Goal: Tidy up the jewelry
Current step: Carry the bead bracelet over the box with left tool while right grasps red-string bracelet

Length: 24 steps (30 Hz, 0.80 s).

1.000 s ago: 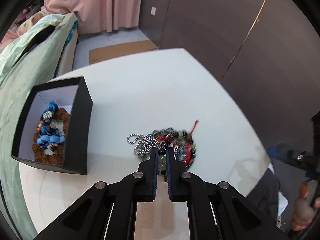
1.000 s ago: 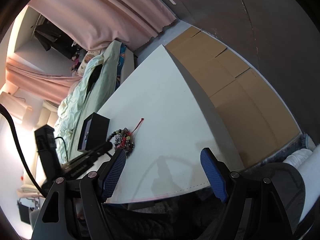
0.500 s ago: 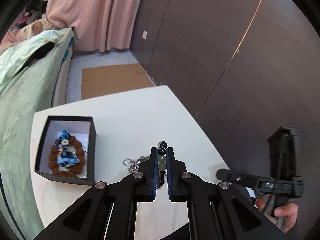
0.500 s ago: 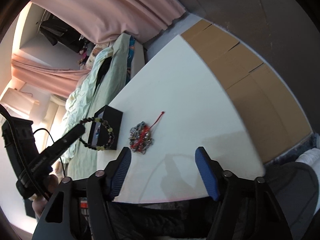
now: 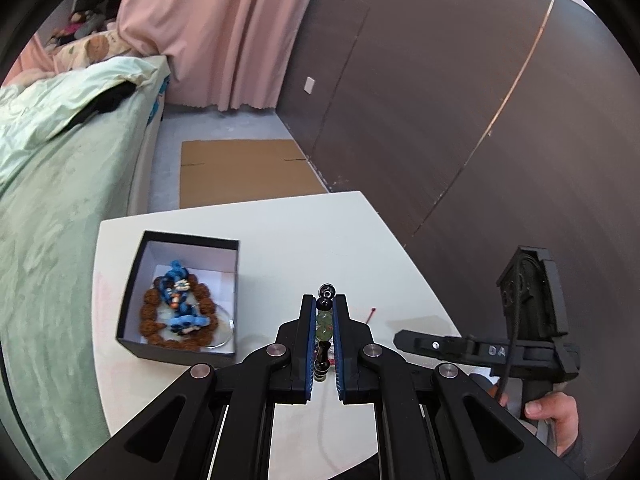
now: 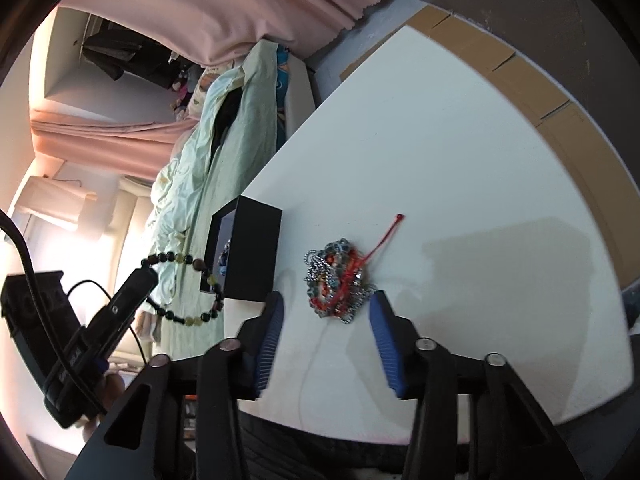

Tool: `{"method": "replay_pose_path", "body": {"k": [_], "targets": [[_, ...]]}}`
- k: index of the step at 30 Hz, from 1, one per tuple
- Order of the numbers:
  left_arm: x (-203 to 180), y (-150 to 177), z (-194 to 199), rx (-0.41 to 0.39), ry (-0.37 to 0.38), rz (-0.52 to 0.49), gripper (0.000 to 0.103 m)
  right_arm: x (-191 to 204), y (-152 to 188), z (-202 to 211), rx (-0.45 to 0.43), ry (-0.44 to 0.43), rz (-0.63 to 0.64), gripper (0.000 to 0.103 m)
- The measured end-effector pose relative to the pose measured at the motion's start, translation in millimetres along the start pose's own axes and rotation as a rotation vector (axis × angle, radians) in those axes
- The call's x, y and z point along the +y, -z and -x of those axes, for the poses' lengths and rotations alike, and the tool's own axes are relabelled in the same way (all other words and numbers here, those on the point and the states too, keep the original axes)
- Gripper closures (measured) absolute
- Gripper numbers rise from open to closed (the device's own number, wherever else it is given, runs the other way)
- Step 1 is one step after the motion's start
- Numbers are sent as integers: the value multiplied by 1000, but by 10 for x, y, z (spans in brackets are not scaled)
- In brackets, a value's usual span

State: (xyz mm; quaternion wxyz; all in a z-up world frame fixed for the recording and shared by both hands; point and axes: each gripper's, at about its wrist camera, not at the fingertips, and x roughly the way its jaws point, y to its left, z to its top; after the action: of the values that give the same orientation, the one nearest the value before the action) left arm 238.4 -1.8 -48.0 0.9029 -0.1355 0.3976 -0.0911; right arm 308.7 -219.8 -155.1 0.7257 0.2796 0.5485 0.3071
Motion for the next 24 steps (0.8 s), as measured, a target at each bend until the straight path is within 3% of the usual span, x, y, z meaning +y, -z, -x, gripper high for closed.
{"method": "replay_pose_path", "body": {"k": [12,24], "targets": [[340,2,93,-28,-3,66,95,-83,-178,-297,29,62,-168,63],[547,59,164,-37,-5,108,95,-224,-167,-445,6,46,-403,66]]}}
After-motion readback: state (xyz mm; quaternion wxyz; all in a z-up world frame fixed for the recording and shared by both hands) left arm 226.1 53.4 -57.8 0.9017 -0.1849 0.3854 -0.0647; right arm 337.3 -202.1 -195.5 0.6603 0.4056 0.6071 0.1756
